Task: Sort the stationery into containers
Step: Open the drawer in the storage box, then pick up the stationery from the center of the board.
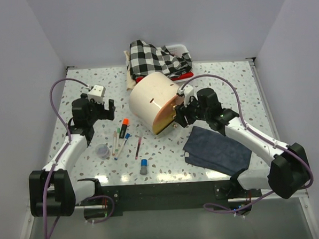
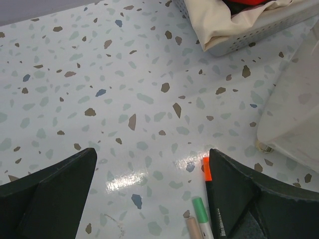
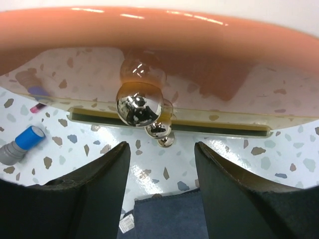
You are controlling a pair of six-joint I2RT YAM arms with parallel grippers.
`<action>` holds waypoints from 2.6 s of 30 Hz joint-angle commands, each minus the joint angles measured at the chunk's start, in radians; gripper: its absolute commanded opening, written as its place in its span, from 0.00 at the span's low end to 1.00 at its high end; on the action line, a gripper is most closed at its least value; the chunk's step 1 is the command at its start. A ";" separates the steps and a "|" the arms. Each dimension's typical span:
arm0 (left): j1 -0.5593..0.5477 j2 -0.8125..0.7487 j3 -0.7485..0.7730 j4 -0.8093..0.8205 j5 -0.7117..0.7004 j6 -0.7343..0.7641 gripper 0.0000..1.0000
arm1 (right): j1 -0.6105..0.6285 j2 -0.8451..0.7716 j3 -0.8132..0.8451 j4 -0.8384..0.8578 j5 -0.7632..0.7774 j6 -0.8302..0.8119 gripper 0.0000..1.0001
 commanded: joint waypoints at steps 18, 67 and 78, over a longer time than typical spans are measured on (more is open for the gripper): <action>0.006 -0.028 -0.012 0.060 -0.024 0.007 1.00 | 0.023 0.087 0.034 0.135 0.098 0.116 0.45; 0.003 -0.050 0.031 -0.134 -0.002 0.035 1.00 | 0.023 -0.296 -0.121 -0.282 0.075 -0.085 0.46; 0.002 -0.094 0.124 -0.314 -0.087 0.081 1.00 | 0.020 -0.399 -0.026 -0.524 0.124 -0.183 0.60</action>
